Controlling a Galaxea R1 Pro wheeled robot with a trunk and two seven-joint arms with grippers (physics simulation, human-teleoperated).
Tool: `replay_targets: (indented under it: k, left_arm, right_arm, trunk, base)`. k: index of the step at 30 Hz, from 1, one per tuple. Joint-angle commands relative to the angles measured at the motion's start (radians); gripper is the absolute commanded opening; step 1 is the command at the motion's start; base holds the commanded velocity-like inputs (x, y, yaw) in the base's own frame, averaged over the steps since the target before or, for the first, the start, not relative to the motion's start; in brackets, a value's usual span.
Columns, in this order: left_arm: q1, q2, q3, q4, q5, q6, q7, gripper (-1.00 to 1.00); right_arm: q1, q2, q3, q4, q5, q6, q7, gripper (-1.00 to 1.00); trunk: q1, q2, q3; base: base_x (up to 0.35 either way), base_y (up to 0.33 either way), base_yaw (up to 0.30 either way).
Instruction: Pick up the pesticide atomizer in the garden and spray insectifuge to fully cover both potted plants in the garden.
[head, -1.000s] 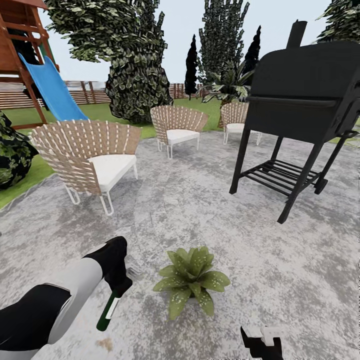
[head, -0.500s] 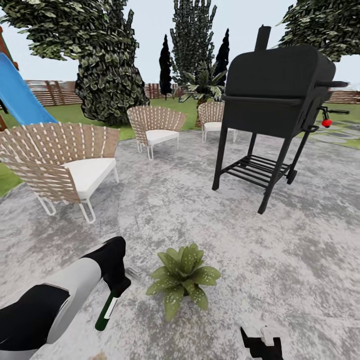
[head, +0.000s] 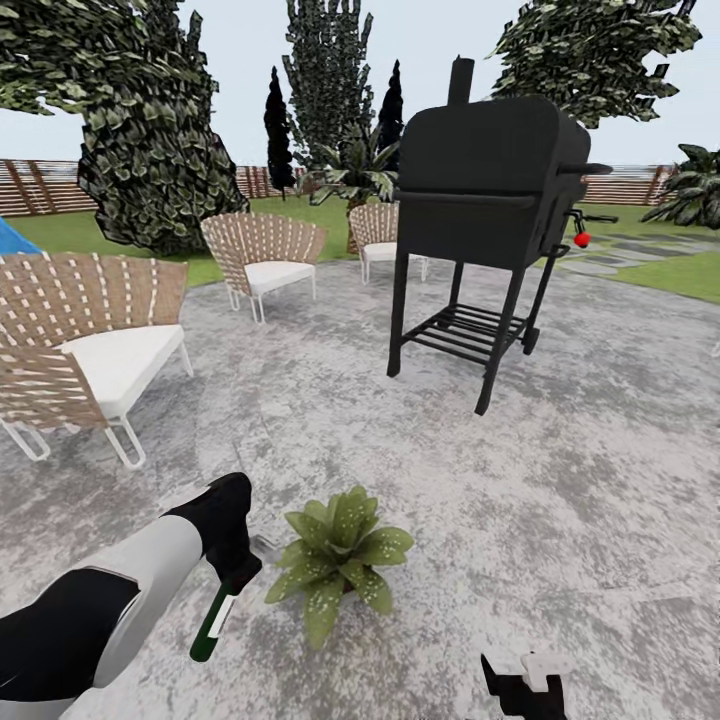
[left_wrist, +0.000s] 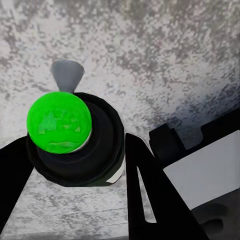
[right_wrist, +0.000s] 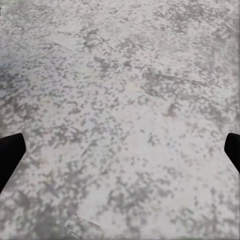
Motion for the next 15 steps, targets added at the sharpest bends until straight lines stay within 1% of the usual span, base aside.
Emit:
replay_targets:
  k: [1,6,10,12,15]
  left_arm:
    - [0.0,0.0,0.0,-0.003,-0.008,0.006,-0.01,-1.0]
    - [-0.001,-0.001,0.0,-0.003,-0.008,0.006,-0.01,-1.0]
    - [-0.002,-0.003,0.0,-0.003,-0.008,0.006,-0.01,-1.0]
    - [-0.002,-0.004,0.0,-0.003,-0.008,0.006,-0.01,-1.0]
    - [-0.002,-0.005,0.0,-0.003,-0.008,0.006,-0.01,-1.0]
  right_arm:
    - [-0.001,0.0,0.003,0.001,-0.011,-0.003,0.009,1.0]
    - [-0.001,0.0,0.003,0.001,-0.011,-0.003,0.009,1.0]
    - [-0.001,0.0,0.003,0.001,-0.011,-0.003,0.008,1.0]
    - [-0.001,0.0,0.003,0.001,-0.011,-0.003,0.009,1.0]
    - [-0.001,0.0,0.003,0.001,-0.011,-0.003,0.009,1.0]
  trunk:
    - [0.0,0.0,-0.001]
    - [0.0,0.0,-0.001]
    - [0.0,0.0,-0.001]
    - [0.0,0.0,-0.001]
    - [0.0,0.0,-0.001]
  base:
    - [0.0,0.295,-0.075]
    - [0.006,0.304,-0.011]
    - [0.075,0.305,0.0]
    - [0.105,0.305,-0.106]
    - [0.11,0.305,-0.223]
